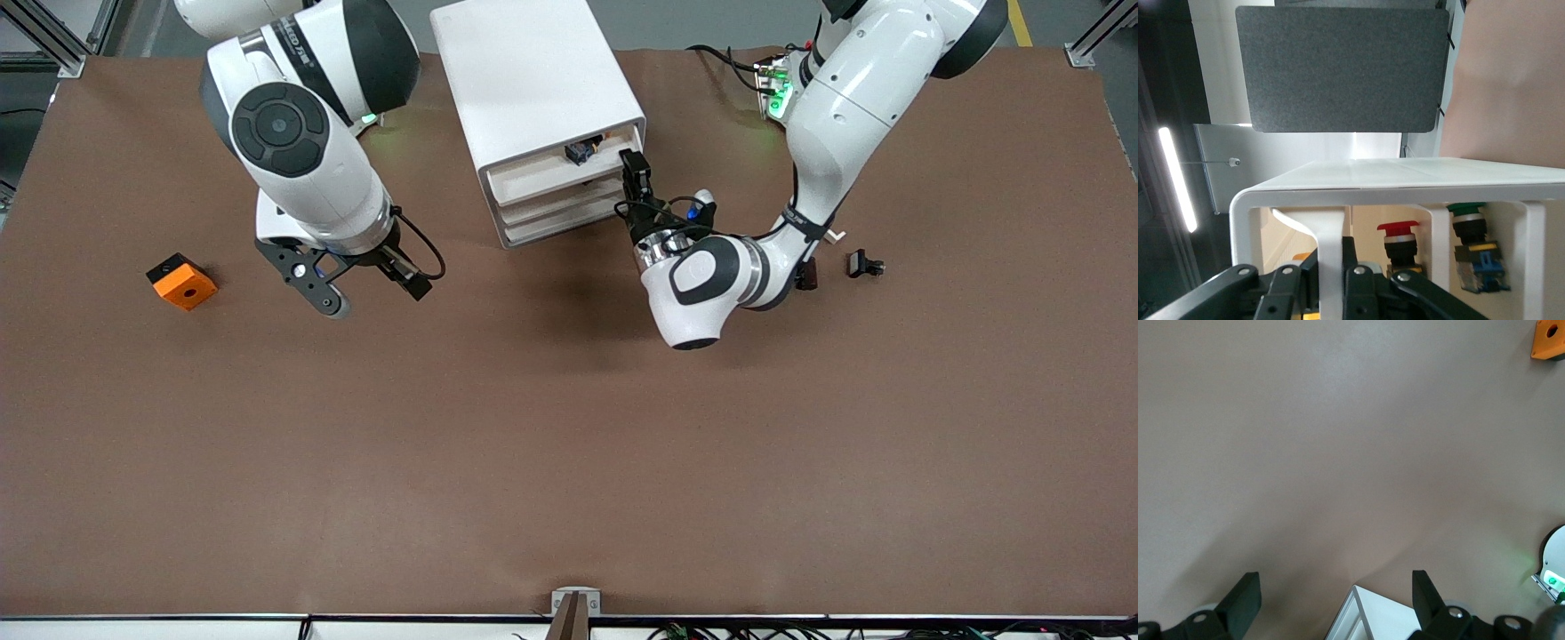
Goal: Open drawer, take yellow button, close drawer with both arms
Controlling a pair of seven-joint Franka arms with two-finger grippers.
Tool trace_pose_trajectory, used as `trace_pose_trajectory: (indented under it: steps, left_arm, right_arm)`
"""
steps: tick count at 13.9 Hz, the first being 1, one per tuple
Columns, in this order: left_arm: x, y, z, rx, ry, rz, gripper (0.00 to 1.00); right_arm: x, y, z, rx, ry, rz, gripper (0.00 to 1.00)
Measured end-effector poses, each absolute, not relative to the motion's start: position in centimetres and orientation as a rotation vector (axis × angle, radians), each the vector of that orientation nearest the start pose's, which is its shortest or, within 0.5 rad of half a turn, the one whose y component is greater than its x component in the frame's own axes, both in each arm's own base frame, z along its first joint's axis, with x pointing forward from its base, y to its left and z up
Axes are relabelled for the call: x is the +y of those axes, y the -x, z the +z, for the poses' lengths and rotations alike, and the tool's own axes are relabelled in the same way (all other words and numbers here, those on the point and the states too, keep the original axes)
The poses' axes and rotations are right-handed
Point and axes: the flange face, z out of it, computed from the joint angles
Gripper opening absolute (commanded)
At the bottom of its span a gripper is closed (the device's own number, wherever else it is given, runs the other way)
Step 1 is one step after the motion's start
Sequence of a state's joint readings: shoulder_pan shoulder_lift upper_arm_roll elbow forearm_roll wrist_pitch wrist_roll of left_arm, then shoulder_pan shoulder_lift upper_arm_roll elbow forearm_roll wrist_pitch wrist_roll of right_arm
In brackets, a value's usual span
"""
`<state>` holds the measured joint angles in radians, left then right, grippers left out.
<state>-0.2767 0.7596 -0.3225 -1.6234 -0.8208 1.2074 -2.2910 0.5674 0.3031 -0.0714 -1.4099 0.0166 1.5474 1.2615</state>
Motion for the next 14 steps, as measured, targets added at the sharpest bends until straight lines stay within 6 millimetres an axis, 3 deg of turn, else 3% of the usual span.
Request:
trace_pose_trajectory:
  steps: [7,11,14]
  left_arm:
    - [-37.2,-46.2,23.6,-1.508,1.091,1.411,0.1]
    - [-35.3,-48.8,24.5,-1.565,1.09,1.446,0.11]
    - [-33.8,-50.8,25.1,-1.619,1.095,1.476,0.14]
  right_arm:
    - [36.5,-53.3,49.7,1.302,2.963,0.207,1.0]
    - [37.8,-52.5,49.9,1.273,2.94,0.26,1.0]
    - [40.7,-50.8,50.6,1.207,2.941,0.239,1.0]
